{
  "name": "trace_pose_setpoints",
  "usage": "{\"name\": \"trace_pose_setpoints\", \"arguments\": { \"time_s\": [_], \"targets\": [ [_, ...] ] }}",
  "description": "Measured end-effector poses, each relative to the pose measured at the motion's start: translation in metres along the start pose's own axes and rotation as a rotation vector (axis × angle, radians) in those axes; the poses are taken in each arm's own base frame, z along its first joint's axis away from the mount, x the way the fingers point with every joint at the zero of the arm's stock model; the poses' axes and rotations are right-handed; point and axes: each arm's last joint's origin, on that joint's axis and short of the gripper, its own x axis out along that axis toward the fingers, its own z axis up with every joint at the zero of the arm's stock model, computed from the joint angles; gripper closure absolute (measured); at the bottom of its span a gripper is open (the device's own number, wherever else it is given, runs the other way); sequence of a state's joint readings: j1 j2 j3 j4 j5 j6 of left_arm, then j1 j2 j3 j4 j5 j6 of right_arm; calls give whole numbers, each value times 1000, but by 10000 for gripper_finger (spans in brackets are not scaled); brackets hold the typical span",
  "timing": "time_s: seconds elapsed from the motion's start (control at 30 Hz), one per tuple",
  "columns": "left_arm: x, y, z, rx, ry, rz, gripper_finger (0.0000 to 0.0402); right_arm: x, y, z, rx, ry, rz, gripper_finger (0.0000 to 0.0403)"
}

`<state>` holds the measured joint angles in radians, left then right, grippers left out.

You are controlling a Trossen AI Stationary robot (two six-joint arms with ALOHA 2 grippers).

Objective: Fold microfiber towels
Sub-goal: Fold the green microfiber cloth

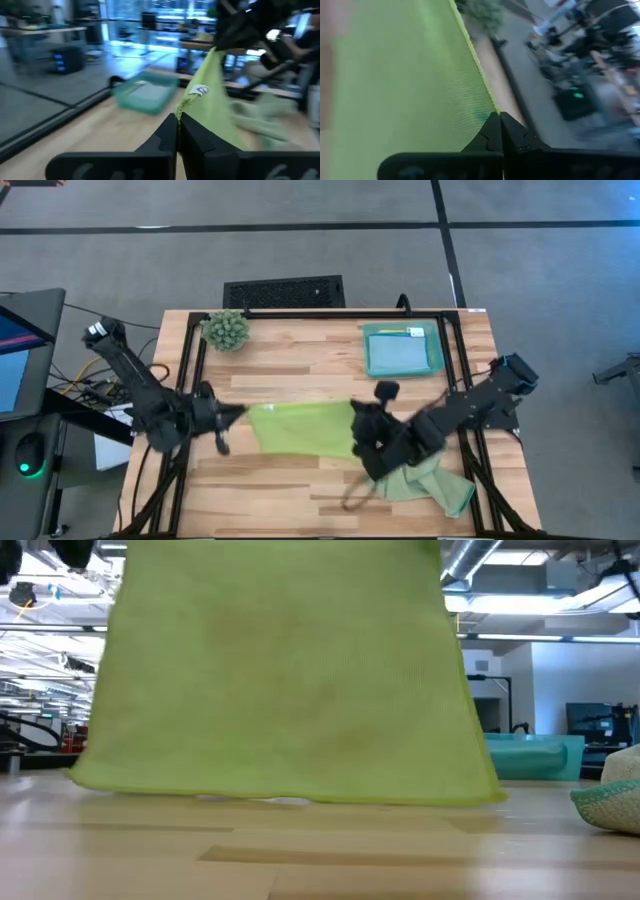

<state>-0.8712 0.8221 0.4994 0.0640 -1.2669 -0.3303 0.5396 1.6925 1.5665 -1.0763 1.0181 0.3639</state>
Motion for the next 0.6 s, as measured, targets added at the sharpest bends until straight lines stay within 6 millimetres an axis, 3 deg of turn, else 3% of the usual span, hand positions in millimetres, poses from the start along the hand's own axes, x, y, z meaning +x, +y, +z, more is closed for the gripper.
{"name": "trace_pose_setpoints", "arguments": {
  "time_s": [0.17,0.33,0.47,0.53,0.6],
  "targets": [
    [11,40,-3,30,-25,105,401,57,-27,9,-65,110,11,402],
    [21,78,19,144,-95,196,401,114,-77,25,-85,59,53,402],
    [12,103,65,223,-313,114,401,119,-127,35,-76,-62,-39,402],
    [2,110,84,245,-406,40,401,110,-138,39,-87,-132,-18,402],
    [-3,112,90,255,-407,-79,401,100,-137,40,-80,-186,86,403]
  ]
}}
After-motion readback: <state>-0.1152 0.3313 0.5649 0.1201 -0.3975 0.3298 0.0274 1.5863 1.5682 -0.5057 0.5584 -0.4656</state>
